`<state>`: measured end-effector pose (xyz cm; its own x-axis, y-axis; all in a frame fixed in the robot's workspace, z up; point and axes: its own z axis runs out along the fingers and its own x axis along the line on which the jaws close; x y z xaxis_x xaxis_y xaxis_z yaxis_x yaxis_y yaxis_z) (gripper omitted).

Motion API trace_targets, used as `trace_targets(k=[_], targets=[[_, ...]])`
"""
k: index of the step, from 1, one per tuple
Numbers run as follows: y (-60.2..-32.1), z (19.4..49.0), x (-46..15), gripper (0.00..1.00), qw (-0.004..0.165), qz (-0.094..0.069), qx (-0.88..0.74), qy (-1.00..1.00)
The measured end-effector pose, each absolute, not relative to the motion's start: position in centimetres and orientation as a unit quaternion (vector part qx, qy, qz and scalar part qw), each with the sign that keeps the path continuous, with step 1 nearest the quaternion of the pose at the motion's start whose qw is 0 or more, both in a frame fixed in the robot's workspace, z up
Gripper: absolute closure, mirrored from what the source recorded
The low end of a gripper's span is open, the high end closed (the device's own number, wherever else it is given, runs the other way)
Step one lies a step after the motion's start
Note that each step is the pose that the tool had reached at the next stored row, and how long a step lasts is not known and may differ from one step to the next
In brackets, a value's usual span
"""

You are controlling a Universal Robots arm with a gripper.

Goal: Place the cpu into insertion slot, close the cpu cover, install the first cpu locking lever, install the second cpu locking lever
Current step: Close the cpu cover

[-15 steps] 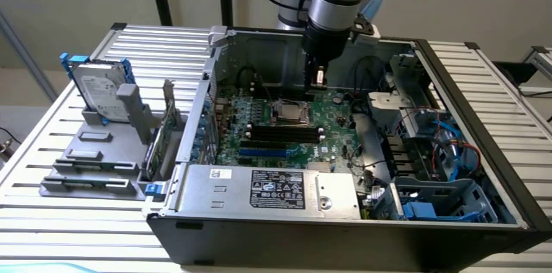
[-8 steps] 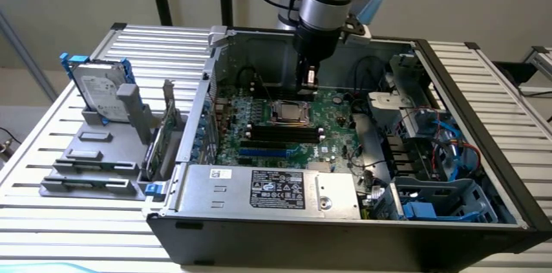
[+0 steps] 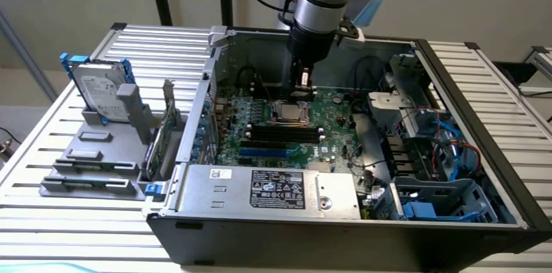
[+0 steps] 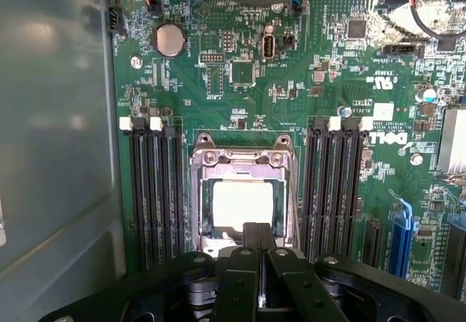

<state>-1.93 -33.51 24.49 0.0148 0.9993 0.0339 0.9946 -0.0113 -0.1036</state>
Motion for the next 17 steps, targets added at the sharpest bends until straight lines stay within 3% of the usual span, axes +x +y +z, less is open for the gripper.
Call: trace_targets(k=[17], targets=[[-33.58,23.97,-2.72,0.89,0.077,0.055,-0.688,-0.720]])
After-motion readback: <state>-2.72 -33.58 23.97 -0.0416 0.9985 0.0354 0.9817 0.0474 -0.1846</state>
